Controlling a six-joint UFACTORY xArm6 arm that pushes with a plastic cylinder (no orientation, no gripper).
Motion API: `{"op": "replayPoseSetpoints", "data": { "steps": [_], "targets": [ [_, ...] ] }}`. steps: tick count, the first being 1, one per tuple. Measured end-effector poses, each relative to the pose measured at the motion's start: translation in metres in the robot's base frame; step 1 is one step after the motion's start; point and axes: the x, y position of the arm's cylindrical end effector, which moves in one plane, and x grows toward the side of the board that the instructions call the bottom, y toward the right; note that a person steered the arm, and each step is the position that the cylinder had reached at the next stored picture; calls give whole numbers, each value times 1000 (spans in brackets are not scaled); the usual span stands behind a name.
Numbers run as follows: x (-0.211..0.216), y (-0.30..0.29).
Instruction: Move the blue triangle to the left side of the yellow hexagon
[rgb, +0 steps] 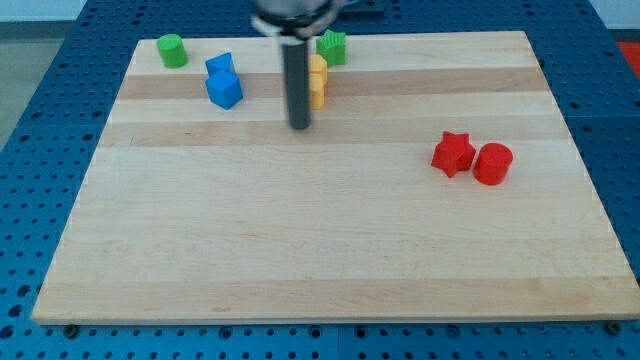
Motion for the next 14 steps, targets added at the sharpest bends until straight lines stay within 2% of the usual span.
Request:
{"op": "replayPoseSetpoints", "data": {
  "steps": [1, 4, 5, 7, 11, 13, 14],
  "targets": [
    [4, -90],
    [-84, -139],
    [-87, -155],
    [-103, -135],
    [-107, -89],
    [-137, -89],
    [-135, -82]
  ]
}}
